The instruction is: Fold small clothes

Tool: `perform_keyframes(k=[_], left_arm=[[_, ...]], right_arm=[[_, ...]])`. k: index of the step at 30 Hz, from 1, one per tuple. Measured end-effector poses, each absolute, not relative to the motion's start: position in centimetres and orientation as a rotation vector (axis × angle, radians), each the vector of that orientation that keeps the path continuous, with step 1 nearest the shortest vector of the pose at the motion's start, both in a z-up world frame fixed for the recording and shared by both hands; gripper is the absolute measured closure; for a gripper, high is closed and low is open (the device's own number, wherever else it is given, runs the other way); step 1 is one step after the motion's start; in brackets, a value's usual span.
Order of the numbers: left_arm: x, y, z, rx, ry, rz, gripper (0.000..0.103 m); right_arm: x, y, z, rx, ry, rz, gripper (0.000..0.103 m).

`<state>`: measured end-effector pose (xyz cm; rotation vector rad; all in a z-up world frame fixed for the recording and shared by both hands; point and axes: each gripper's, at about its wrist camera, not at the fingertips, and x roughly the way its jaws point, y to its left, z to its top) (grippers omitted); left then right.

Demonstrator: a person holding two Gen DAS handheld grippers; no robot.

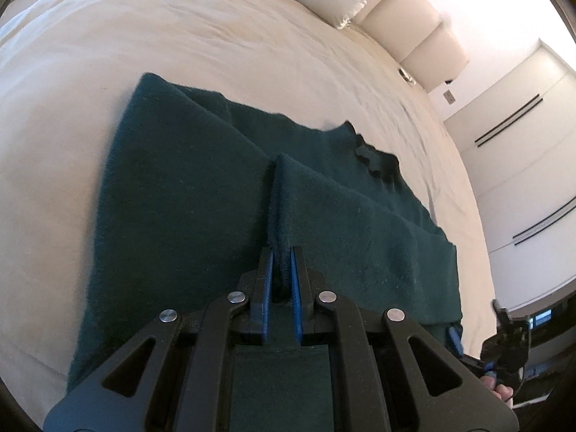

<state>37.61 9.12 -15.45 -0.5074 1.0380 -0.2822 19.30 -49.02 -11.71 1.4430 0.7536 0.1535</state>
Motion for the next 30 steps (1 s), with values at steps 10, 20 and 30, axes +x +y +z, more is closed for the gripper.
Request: perform_keyframes(k=[10,20,30], left_arm=[[36.5,9.6,-15.9,-0.492,1.032,-0.261,0.095],[36.5,9.7,-16.4,-0.485,1.036,-0.287,0.095],[36.3,10.0,-15.6,-0.474,1.096,-0.284,0.093]], right_arm=[[19.0,-50.6,-12.3,1.429,0.724,0.115,0.028],[17.7,-52.4,-12.9,1.413,0.69,0.047,0.039],[15.7,-52.4,-7.7,1.285,0.747,0.017,0.038]])
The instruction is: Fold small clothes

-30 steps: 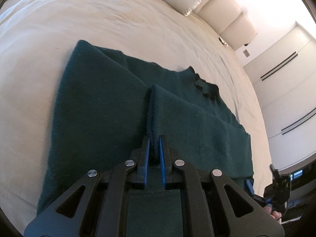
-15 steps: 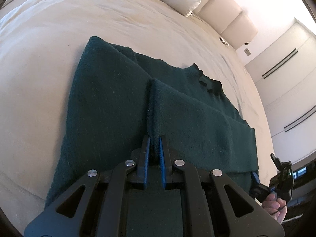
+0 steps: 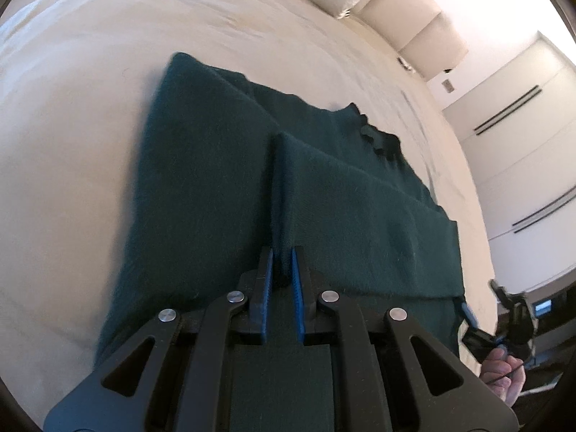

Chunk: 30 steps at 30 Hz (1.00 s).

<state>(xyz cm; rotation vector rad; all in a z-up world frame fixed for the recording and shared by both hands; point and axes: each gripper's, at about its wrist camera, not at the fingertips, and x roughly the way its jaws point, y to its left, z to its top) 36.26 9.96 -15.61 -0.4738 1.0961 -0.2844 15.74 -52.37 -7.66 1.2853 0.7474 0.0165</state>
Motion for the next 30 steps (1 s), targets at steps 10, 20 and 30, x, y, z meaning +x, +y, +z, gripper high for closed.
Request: perform_keyframes(k=[10,20,30], left_arm=[[36.8,8.0,-10.1,-0.305,0.895,-0.29,0.093],[41.1,4.4,-16.0,-0.223,0.965,-0.357,0.093],[37.1,6.9,-16.0,-0.271,0.946,-0.397,0.093]], right_arm=[[24.5,-53.5,-4.5,1.063,0.802,0.201,0.035],[30.5,-52.5,-12.0,1.097,0.942,0.301,0.039],[22.7,-52.6,-9.7,0.941,0.972,0.353,0.039]])
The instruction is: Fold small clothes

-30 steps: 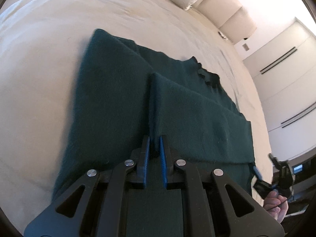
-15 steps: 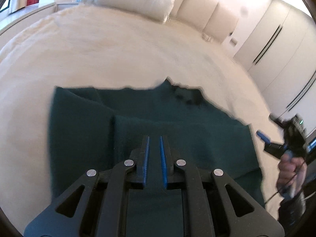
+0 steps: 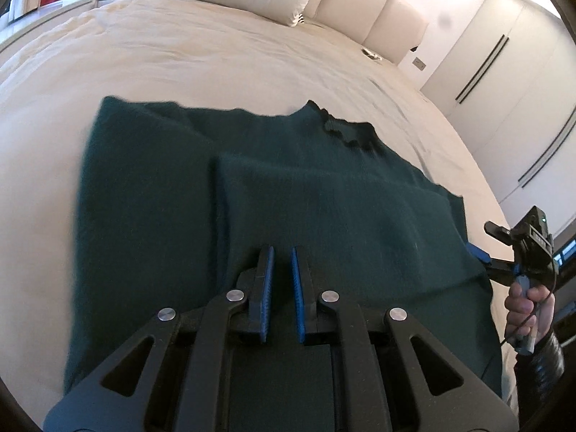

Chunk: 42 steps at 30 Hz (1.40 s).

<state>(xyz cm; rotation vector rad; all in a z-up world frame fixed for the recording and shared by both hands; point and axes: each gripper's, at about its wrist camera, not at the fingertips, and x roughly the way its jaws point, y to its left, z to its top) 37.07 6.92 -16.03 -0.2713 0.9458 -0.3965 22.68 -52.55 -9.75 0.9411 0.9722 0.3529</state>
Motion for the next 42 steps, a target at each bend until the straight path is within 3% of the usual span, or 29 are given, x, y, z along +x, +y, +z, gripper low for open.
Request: perform_keyframes(k=[12,13,15,16,17,26,36,42], left_arm=[[23.1,14.5,-12.8,-0.305,0.947,-0.31,0.092],[21.4,15.2,-12.6,-0.308,0.947,-0.307,0.086],[18.8,16.4,-12.6,-0.322,0.955,-0.302,0.056],[17.3,17.1,-12.7,-0.335,0.96,-0.306,0.027],[15.7,17.6,-12.6,-0.342,0.955,-0.305,0.023],[7.3,22.2,-12.8,-0.397,1.035,-0.313,0.023],[3.9,23.0,-14.6,-0.387,1.135,-0.363,0.024],[3.2,21.8,-15.3,-0.343,1.191,-0.388,0.038]], right_arm=[[9.5,-50.8,-4.0,0.823,0.883,0.304,0.033],[8.5,-50.5,-3.8,0.805,0.882,0.3,0.033],[5.9,-49.9,-3.5,0.762,0.884,0.29,0.033],[5.0,-49.8,-3.3,0.745,0.888,0.282,0.033],[4.1,-49.6,-3.1,0.72,0.894,0.273,0.033],[-3.4,-50.5,-3.1,0.656,0.919,0.232,0.027],[-5.5,-50.8,-5.8,0.722,1.002,0.297,0.027],[-5.8,-51.2,-5.8,0.754,0.994,0.303,0.03]])
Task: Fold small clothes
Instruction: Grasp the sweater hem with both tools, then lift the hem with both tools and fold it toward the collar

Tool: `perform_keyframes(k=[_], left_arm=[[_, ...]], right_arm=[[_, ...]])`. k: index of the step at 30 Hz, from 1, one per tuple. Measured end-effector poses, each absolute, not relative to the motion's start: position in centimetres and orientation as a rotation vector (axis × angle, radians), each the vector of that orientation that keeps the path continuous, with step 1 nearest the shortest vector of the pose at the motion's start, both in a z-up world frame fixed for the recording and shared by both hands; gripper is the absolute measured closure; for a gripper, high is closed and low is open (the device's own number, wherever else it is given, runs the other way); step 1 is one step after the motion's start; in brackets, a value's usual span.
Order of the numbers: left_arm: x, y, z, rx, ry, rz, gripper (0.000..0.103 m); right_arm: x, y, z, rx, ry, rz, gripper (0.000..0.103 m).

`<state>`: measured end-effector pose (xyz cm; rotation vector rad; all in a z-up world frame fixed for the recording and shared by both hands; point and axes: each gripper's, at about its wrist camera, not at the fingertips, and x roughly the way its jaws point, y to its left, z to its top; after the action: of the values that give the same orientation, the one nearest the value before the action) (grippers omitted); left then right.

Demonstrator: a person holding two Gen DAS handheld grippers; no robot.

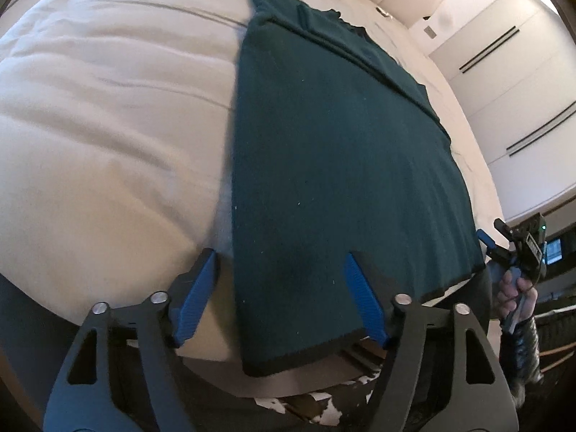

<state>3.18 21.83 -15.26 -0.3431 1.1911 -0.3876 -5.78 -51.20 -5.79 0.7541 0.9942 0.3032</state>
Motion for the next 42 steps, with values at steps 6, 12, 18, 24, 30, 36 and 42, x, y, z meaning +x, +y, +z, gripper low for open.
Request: perform_keyframes(k=[6,12,18,24,30,36,42], left_arm=[[3.3,23.3,-16.0,-0.427,1.237,-0.395,0.064],[3.6,23.4,-16.4,-0.441,1.281,-0.435,0.07],[3.5,23.0,-16.4,-0.44,1.301,-0.475,0.07],[4.2,22.1,-16.9,-0.458,1.295,-0.457,0.09],[4.0,22.0,-17.2,-0.462,1.285,-0.469,0.096],[4.0,22.0,-17.4,-0.465,1.282,-0.483,0.097],[3.8,22.2,-16.9,-0.487,1.273,-0.508,0.098]], right_arm=[[-6.1,-51.3,-5.9,0.754,1.023,0.315,0.032],[-6.6,-52.1,-6.1,0.754,1.073,0.299,0.033],[-6.9,-52.6,-6.5,0.729,1.133,0.278,0.04],[-6.6,-52.3,-7.2,0.731,1.215,0.283,0.045],[-6.9,-53.2,-7.4,0.783,1.245,0.272,0.054],[-6.9,-52.7,-8.6,0.847,1.27,0.357,0.058],[-7.0,-52.3,-8.1,0.818,1.281,0.371,0.09]])
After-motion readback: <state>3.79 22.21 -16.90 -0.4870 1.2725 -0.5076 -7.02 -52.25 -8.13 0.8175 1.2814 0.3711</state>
